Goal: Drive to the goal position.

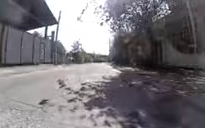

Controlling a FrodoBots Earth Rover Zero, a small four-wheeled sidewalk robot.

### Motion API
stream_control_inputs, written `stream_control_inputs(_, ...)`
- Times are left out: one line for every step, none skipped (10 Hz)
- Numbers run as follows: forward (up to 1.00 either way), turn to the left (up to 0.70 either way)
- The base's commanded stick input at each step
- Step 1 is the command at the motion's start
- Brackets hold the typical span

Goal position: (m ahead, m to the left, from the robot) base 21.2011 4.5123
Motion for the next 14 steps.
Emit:
stream_control_inputs(1.00,0.00)
stream_control_inputs(1.00,0.00)
stream_control_inputs(1.00,0.00)
stream_control_inputs(1.00,0.00)
stream_control_inputs(1.00,0.00)
stream_control_inputs(1.00,0.00)
stream_control_inputs(1.00,0.00)
stream_control_inputs(1.00,0.00)
stream_control_inputs(1.00,0.00)
stream_control_inputs(1.00,0.00)
stream_control_inputs(1.00,0.00)
stream_control_inputs(1.00,0.00)
stream_control_inputs(1.00,0.00)
stream_control_inputs(1.00,0.00)
